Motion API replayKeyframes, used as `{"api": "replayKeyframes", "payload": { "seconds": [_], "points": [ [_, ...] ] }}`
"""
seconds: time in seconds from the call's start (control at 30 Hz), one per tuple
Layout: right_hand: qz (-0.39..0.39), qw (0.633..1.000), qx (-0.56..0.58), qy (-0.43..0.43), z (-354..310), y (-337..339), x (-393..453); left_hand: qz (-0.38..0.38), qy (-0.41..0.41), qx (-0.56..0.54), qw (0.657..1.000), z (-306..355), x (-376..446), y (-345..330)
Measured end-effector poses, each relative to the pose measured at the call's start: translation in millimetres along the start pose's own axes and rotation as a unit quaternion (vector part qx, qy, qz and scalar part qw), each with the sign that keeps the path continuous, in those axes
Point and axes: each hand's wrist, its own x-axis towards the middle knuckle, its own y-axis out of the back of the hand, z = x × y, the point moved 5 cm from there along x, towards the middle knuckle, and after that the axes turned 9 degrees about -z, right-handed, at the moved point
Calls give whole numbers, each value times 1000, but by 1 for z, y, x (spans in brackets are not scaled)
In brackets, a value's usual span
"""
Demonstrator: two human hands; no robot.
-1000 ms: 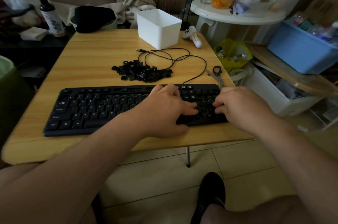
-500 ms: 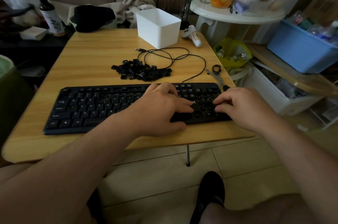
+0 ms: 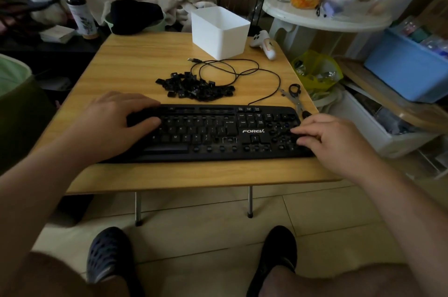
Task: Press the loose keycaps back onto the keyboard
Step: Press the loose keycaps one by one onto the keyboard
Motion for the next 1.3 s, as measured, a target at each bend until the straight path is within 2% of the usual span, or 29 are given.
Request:
{"api": "replayKeyframes", "payload": {
  "seconds": [0.13,0.3,0.57,0.77,1.0,1.3],
  "points": [
    [-18,1000,-20,6,-3,0,-2,-18,-10,56,998,-4,-12,-11],
    [4,999,-37,7,-9,1,-4,10,-22,84,996,-2,-17,-18],
    [-8,998,-62,25,-14,0,-4,27,-28,97,995,0,-20,-20],
    [23,999,-11,22,-6,-4,-4,33,-34,103,994,1,-20,-20],
    [58,992,99,-44,4,-5,-7,27,-47,101,993,11,-18,-22],
    [50,995,83,-36,0,-7,-5,36,-94,111,989,44,-15,-35]
  ]
}}
